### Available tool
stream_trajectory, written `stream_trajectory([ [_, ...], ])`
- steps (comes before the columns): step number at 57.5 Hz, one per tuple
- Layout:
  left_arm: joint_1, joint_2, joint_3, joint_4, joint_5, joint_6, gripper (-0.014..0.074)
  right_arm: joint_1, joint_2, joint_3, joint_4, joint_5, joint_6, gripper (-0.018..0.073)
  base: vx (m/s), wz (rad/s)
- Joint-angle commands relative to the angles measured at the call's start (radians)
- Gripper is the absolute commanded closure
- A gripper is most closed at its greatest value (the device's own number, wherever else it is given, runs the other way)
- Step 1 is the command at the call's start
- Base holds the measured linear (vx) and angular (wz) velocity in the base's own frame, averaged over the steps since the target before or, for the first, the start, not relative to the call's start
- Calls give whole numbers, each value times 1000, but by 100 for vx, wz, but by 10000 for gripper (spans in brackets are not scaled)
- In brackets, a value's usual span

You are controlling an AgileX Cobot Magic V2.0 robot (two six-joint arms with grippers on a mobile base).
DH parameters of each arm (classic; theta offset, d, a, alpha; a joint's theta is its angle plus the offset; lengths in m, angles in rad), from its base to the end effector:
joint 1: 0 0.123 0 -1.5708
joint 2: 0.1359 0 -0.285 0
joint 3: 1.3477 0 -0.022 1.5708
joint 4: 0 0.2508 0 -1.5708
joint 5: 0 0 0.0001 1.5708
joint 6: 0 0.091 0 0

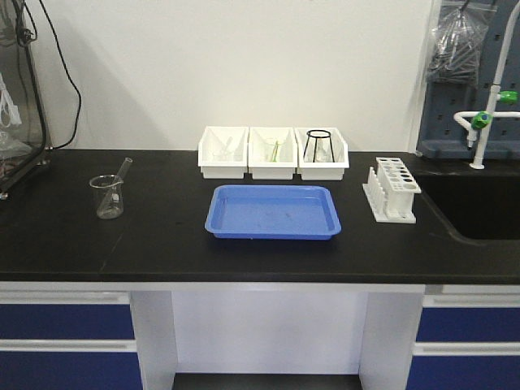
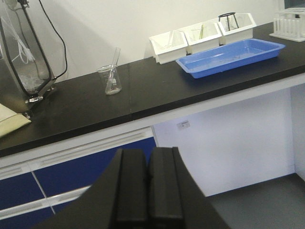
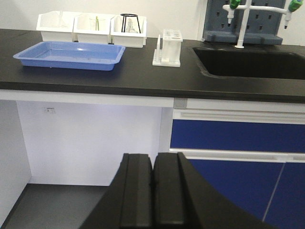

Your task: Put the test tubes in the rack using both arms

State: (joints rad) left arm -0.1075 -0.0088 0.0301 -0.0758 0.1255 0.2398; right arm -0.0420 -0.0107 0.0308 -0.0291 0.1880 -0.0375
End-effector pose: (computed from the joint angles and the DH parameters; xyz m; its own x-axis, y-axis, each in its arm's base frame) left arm 0.0565 -0.0070 0.1921 -0.0390 0.1690 -0.9848 0.1248 0.9787 0.1630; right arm 0.0562 -0.0029 0.1863 -0.1233 -0.0609 -0.9905 0.0393 0.9970 -0.0662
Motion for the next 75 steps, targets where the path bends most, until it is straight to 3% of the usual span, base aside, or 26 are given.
stream_trajectory([
  [1,-1,-18,26,-3,-78,-9,617,-3,-7,11,-6,-92,-1,567,33,7],
  [75,-1,-18,26,-3,-78,-9,617,-3,-7,11,-6,-92,-1,567,34,-4],
])
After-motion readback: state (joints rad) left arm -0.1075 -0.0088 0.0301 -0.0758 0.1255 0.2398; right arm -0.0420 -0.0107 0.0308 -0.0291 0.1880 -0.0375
